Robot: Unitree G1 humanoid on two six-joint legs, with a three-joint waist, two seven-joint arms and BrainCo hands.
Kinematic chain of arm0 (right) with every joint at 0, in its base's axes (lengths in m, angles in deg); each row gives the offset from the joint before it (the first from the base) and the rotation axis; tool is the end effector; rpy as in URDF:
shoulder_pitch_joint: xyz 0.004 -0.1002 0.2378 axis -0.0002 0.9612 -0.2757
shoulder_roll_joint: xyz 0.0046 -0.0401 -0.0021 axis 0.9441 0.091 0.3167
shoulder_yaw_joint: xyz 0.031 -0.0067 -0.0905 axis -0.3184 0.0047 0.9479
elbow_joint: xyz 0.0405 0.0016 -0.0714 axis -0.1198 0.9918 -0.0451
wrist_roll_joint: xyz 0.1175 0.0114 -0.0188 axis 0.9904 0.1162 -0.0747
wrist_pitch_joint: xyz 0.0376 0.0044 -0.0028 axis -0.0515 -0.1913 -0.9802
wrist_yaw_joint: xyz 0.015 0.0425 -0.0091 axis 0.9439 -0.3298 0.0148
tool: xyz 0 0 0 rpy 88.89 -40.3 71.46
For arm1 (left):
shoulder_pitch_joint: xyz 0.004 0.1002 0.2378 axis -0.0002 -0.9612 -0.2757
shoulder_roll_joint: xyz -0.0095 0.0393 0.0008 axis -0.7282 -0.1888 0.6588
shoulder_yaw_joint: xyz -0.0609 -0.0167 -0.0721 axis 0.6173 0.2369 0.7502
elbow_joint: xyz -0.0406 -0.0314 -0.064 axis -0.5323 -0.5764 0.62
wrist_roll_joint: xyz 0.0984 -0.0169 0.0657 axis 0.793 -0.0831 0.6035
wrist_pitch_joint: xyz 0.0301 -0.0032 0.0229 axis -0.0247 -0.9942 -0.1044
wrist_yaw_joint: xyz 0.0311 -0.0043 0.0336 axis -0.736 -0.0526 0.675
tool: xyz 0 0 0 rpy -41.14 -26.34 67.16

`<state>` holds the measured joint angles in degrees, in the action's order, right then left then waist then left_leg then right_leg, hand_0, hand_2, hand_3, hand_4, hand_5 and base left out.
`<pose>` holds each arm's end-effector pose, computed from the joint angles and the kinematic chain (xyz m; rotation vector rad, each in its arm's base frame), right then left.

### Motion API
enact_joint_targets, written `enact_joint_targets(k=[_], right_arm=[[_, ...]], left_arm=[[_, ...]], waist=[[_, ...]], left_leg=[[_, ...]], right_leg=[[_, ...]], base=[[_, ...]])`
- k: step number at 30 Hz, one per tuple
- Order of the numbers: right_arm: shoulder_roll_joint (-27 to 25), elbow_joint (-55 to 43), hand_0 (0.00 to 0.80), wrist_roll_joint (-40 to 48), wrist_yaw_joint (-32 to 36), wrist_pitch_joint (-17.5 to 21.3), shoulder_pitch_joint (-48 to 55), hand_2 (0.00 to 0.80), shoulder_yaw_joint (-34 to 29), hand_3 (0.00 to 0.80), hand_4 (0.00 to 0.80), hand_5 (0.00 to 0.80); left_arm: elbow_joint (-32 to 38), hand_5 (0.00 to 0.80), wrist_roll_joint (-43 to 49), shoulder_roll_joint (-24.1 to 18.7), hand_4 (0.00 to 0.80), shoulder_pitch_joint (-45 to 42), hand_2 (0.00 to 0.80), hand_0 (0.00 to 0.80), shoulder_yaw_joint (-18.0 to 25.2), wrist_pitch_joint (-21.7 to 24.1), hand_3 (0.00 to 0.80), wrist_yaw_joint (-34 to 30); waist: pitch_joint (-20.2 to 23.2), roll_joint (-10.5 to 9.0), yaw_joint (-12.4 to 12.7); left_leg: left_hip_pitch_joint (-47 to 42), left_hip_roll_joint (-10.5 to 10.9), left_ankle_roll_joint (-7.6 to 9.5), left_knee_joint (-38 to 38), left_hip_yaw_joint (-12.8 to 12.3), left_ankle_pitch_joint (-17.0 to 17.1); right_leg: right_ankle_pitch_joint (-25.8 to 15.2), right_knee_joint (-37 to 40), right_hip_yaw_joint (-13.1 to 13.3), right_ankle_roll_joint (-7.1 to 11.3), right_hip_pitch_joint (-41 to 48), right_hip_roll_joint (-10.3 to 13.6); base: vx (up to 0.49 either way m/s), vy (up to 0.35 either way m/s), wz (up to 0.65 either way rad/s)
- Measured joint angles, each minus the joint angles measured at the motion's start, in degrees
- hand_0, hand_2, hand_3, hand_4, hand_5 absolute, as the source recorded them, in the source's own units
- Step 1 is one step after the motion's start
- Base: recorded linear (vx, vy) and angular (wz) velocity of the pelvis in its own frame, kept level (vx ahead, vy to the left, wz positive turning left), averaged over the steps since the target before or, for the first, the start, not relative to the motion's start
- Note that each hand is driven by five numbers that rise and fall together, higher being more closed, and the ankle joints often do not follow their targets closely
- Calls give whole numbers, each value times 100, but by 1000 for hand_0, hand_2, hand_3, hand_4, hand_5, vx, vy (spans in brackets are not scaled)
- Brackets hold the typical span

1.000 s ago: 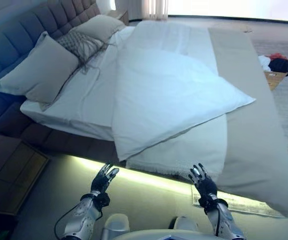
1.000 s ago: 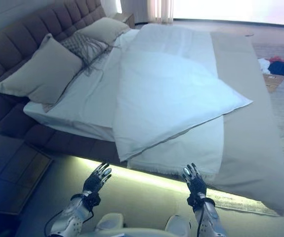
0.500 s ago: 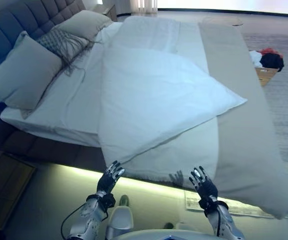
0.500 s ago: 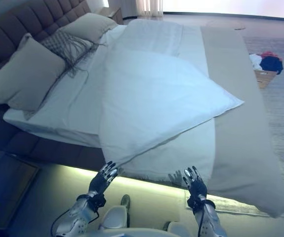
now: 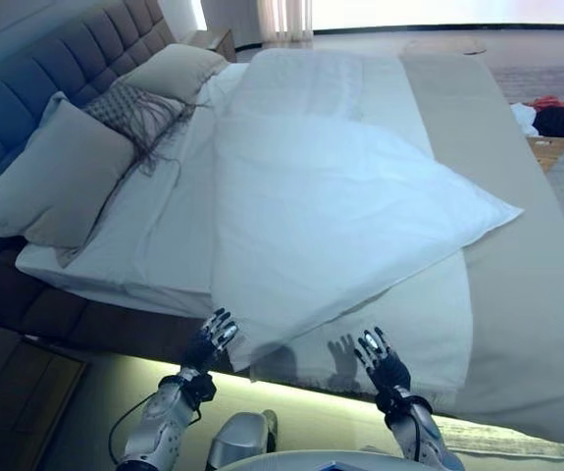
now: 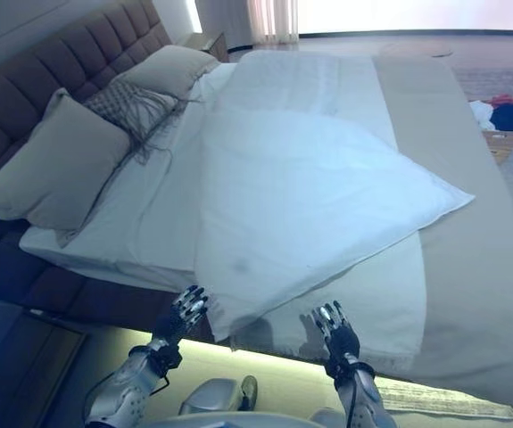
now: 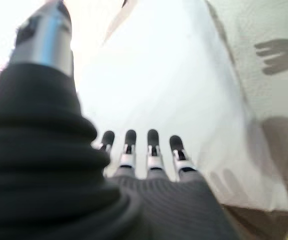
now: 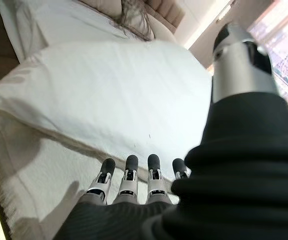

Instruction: Make the bed neatly

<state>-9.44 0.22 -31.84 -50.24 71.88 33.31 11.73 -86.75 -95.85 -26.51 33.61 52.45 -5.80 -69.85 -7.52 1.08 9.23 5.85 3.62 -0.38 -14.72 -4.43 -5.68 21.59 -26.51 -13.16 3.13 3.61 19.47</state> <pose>0.1286 -0.1649 -0.0654 0.6397 0.5301 -0.1561 0.1574 0.1886 -0.0435 -0.3634 0.4560 -0.1013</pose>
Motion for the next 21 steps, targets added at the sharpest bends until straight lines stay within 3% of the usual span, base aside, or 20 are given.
enact_joint_targets(k=[3, 6, 8, 10, 14, 17, 21], right_arm=[[39, 27, 0, 3, 1, 5, 79, 0, -18, 0, 0, 0], [95, 52, 0, 3, 64, 6, 193, 0, -10, 0, 0, 0], [97, 138, 0, 3, 94, 6, 133, 0, 3, 0, 0, 0], [75, 354, 0, 9, 122, 7, -56, 0, -7, 0, 0, 0], [92, 752, 0, 17, 127, 7, -307, 0, -36, 0, 0, 0], [27, 914, 0, 132, 126, 9, -303, 0, -272, 0, 0, 0], [-105, 930, 0, 241, 146, 37, -245, 0, -447, 0, 0, 0]], left_arm=[[-41, 0, 2, 15, 0, 72, 0, 0, -13, 3, 0, 106], [-48, 0, 9, -70, 0, -48, 0, 0, 16, 7, 0, 223], [-46, 0, 3, -185, 0, -97, 0, 0, 27, 2, 0, 354], [-49, 0, 3, -226, 0, -117, 0, 0, 24, -3, 0, 424], [-70, 0, 3, -233, 0, -68, 0, 0, 32, -9, 0, 402], [-50, 0, 13, -143, 0, -211, 0, 0, 12, -61, 0, 305], [-51, 0, 57, -76, 0, -353, 0, 0, 17, -70, 0, 186]], waist=[[159, 51, 31], [367, -18, 123], [418, -77, 134], [422, -90, 120], [435, -307, 104], [404, -204, 135], [347, -230, 112]], left_leg=[[-65, 71, 118, 85, 122, -7], [-413, 75, 236, 453, 115, 52], [-478, 10, 215, 606, 71, 114], [-517, -99, 188, 659, -4, 131], [-553, -194, -9, 843, 12, 223], [-644, -443, -181, 1051, 60, 329], [-688, -547, -202, 1084, 47, 344]], right_leg=[[-556, -1115, 1, -364, -529, 170], [-1156, -1591, 46, -217, -798, 332], [-1005, -1083, 26, 52, -807, 228], [-992, -307, 18, 141, -828, 85], [-1486, 1122, 15, 683, -786, -162], [-1495, 1308, -60, 493, -693, -537], [-1389, 1206, -148, 424, -688, -628]], base=[[254, 239, 31], [181, 37, 2], [109, -107, -12], [70, -108, -25], [89, -122, -7], [133, -145, -3], [154, -144, 3]])
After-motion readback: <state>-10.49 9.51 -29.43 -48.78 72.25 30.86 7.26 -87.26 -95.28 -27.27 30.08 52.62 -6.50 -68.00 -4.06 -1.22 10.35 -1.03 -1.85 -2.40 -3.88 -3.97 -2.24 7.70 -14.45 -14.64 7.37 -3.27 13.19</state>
